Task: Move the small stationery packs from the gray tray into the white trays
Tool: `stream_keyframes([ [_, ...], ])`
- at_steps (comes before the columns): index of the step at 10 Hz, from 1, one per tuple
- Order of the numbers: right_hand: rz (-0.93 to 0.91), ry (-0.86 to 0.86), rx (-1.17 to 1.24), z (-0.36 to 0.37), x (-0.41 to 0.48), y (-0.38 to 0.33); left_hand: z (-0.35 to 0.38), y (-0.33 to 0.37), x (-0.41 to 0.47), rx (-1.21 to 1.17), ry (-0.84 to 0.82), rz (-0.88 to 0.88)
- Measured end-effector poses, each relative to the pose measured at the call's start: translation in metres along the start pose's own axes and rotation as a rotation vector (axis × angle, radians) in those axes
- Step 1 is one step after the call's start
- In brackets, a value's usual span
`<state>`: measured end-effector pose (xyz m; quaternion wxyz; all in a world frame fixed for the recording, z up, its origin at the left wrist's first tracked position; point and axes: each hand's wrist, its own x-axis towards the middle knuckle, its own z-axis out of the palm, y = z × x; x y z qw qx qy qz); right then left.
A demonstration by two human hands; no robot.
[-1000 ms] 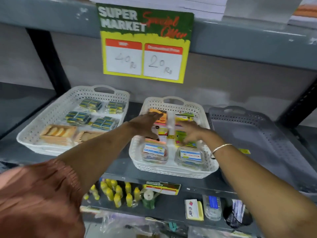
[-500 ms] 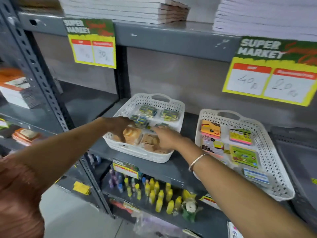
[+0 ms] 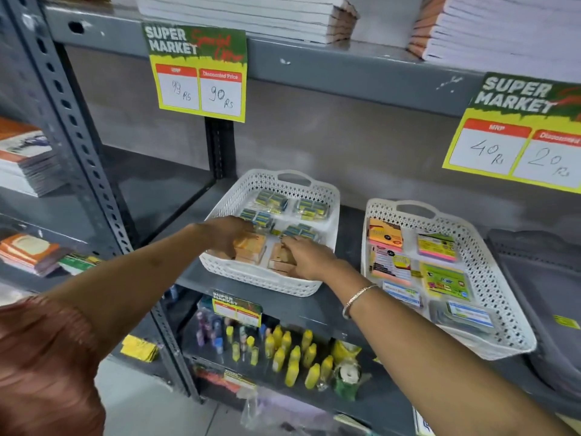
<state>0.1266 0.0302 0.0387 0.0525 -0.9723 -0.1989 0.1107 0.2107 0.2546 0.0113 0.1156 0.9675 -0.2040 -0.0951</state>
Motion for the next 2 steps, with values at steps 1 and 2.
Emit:
stream_keyframes([
  [1,0.011,0.072,0.04,-0.007,-0.007,0.0,-0.001,0.011,-0.01,-0.035,-0.045,-0.055],
  [2,0.029,0.199,0.073,-0.012,-0.013,0.004,-0.002,0.022,-0.019,0.063,0.025,-0.039],
])
